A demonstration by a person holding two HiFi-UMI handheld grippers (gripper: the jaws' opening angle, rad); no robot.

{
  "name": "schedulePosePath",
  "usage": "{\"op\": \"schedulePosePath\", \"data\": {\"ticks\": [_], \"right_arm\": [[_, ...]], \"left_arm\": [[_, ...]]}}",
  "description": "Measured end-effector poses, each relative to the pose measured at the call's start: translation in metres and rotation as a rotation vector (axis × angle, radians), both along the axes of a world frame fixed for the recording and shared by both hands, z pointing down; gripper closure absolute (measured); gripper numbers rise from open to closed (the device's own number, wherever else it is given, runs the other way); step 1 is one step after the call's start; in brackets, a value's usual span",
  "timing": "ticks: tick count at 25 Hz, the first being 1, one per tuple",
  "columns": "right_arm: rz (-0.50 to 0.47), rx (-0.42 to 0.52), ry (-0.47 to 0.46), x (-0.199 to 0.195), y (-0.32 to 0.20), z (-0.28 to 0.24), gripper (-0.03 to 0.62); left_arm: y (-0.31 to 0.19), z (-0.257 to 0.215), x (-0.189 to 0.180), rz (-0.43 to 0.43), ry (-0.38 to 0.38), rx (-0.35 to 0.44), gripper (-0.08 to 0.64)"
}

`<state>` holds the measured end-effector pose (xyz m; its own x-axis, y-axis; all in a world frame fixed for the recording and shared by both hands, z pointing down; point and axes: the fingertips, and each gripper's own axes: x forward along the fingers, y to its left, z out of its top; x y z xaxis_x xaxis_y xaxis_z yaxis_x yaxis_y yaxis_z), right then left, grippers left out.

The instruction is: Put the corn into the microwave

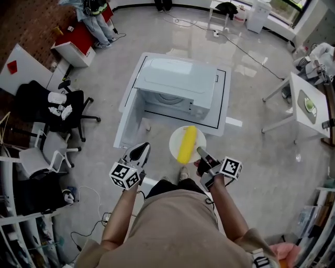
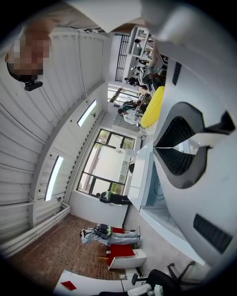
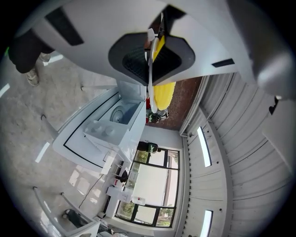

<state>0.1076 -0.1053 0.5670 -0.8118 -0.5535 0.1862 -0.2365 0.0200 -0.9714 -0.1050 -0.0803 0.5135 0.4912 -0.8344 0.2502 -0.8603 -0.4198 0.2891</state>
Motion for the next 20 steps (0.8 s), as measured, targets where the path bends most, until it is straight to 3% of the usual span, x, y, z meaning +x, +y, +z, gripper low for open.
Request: {"op": "schedulePosePath", "data": {"ticks": [8,15,20], "right_arm": [[-0.035,-0.03,-0.026,-0.011,-0.036,0.016,0.572],[0.005,-0.069,-0.014,-0.035,-0.063,0.03,0.572],[0.039,-0.037,0.019,-0.057,-0.081,0.043,0.572]], "left_arm": [[-0.035,-0.001,0.0,-0.027,-0.03,-0.016,0.555],[-0.08,0.004,-0.02,0.043,-0.051,-0.024,0.555],[-0.111,0.016,-0.036,0.12,-0.058,-0.044,0.555]]}}
